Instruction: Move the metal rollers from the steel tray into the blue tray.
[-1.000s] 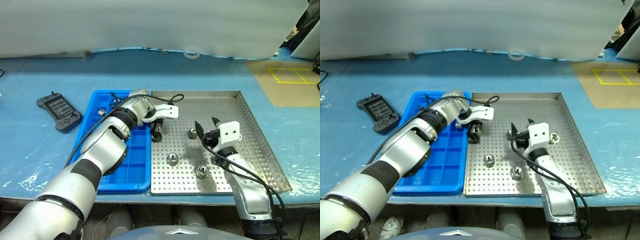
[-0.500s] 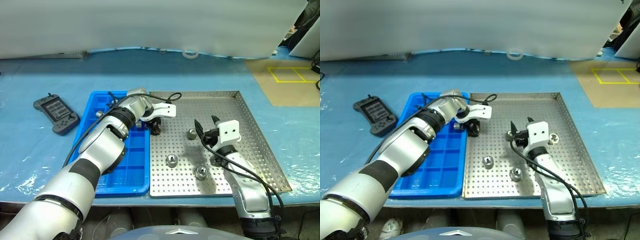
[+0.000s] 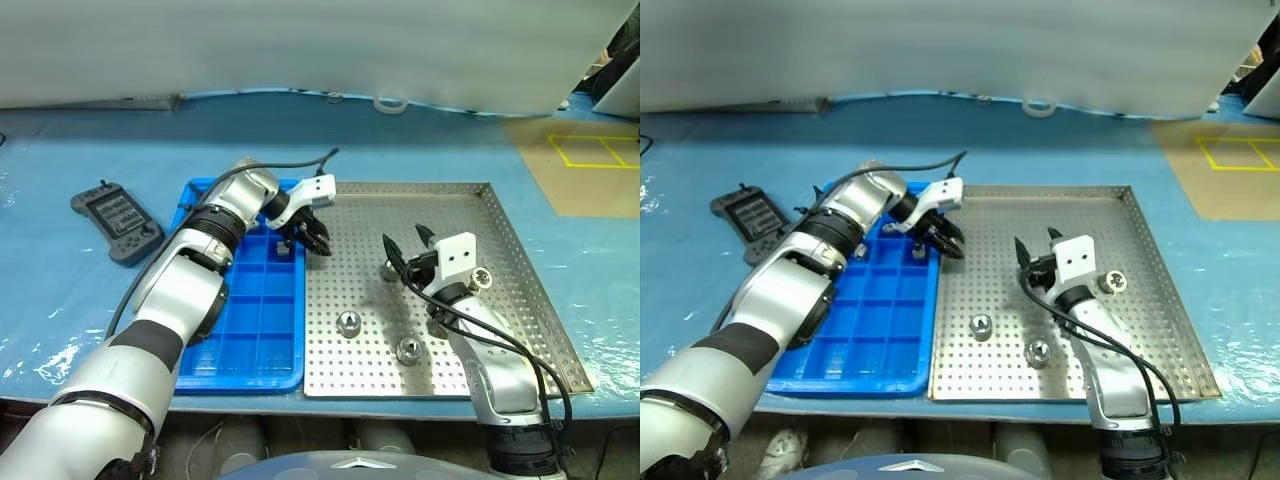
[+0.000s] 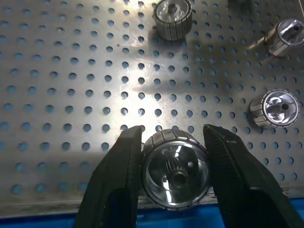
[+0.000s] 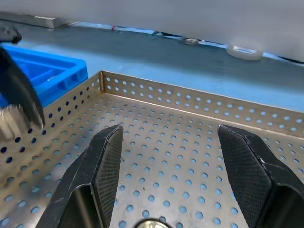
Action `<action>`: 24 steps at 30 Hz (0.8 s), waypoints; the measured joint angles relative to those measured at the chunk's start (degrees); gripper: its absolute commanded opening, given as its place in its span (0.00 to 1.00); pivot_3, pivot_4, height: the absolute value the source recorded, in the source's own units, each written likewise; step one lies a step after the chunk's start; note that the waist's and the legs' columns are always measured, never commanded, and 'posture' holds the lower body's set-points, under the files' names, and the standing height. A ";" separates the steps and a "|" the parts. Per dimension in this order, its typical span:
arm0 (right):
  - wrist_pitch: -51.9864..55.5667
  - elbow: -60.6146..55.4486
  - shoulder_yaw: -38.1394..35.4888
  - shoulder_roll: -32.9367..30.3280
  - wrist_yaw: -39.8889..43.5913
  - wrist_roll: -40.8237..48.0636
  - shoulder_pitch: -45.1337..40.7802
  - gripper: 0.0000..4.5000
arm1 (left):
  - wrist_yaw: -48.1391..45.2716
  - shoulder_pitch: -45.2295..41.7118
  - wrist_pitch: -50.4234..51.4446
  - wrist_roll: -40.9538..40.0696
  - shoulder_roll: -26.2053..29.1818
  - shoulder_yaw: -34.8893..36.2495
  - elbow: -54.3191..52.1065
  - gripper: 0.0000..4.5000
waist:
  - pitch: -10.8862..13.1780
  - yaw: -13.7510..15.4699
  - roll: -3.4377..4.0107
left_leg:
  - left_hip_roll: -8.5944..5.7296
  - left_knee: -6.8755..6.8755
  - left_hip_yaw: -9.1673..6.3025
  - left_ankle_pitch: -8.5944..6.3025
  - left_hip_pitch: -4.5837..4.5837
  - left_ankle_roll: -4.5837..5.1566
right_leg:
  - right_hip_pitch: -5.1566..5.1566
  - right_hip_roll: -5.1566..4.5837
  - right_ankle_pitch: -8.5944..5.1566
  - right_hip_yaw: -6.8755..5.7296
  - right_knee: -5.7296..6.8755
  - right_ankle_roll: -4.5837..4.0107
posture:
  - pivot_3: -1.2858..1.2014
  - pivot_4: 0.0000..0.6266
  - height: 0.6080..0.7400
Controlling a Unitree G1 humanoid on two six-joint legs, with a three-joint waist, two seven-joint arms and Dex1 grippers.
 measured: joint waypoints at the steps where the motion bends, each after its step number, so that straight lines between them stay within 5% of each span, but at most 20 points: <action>1: 0.25 0.16 -0.29 -0.48 0.56 0.30 -0.98 0.74 | -0.03 1.06 1.43 -1.21 0.75 0.73 -2.36 0.37 | 0.01 0.15 0.01 | -0.03 0.00 0.00 -0.01 0.03 0.00 | 0.04 -0.07 -0.04 -0.07 -0.01 -0.06 | 0.44 0.24 1.00; 9: 2.76 2.56 -0.15 -4.86 9.11 5.02 -8.46 0.74 | 1.46 11.62 13.19 -12.07 9.47 9.55 -27.53 0.37 | 0.35 1.47 0.06 | -0.01 -0.01 -0.03 0.03 0.06 -0.04 | 0.06 -0.13 -0.22 -0.28 0.13 -0.38 | 0.50 0.24 1.00; 24: -0.63 14.74 12.06 -6.52 29.58 6.05 -24.78 0.74 | 22.30 40.70 29.82 -30.03 20.56 31.38 -65.00 0.37 | 0.39 7.07 -0.08 | 0.00 -0.01 -0.38 0.25 -0.12 -0.40 | 0.21 -0.17 -0.48 -1.12 0.23 -0.81 | 0.64 0.24 1.00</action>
